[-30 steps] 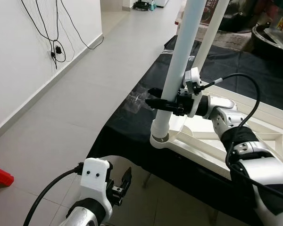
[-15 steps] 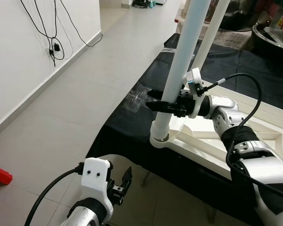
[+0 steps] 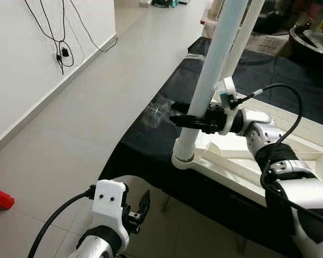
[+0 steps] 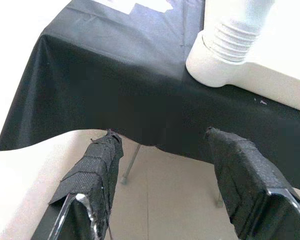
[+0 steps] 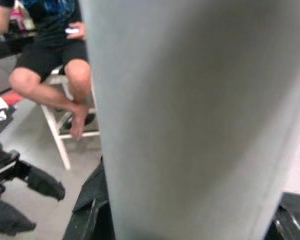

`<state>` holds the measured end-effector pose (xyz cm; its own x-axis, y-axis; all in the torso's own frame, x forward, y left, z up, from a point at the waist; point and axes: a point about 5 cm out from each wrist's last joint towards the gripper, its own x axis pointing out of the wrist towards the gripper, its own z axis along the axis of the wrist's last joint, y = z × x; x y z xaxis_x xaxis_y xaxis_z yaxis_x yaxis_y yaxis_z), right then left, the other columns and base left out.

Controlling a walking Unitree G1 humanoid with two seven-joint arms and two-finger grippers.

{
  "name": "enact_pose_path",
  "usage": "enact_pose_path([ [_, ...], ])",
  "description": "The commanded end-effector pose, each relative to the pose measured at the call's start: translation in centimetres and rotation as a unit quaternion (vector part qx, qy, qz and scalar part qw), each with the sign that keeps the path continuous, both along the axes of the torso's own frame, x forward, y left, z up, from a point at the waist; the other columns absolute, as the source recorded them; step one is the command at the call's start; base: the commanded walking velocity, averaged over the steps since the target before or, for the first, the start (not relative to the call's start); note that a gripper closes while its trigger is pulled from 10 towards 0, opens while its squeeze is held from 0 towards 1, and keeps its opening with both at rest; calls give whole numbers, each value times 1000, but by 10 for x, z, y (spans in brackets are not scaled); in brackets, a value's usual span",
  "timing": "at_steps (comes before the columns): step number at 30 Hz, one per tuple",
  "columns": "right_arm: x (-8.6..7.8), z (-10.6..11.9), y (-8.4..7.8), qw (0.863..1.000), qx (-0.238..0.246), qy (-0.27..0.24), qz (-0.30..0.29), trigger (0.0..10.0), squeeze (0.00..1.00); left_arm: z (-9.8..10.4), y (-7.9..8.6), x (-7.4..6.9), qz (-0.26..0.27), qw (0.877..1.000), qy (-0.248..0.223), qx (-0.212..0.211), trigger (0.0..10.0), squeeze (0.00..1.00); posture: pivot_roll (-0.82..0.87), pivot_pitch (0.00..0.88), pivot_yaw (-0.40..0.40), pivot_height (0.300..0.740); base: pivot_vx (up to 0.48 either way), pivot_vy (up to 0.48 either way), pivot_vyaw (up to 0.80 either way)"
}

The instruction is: Building children table

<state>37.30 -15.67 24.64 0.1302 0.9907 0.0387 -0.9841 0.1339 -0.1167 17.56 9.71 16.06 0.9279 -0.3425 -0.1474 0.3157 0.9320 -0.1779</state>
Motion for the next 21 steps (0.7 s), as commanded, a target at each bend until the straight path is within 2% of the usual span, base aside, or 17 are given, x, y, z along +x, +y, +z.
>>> enact_pose_path([
  [1,-3,-19,-5,999,-24,40,5,10000,0,-2,-1,-3,-2,1000,9,3,10000,0,248,214,-121,740,0,0,0],
  [10,-5,-22,-4,999,-24,41,16,10000,0,-2,-1,-3,-2,1000,10,5,10000,0,250,217,-119,740,0,0,0],
  [16,-2,-24,9,999,-24,20,-7,10000,0,-2,-2,-2,-2,1000,9,6,10000,0,247,216,-120,740,0,0,0],
  [21,-7,-29,15,999,-34,15,30,10000,0,-2,-2,-2,-2,1000,8,7,10000,0,249,213,-120,740,0,0,0],
])
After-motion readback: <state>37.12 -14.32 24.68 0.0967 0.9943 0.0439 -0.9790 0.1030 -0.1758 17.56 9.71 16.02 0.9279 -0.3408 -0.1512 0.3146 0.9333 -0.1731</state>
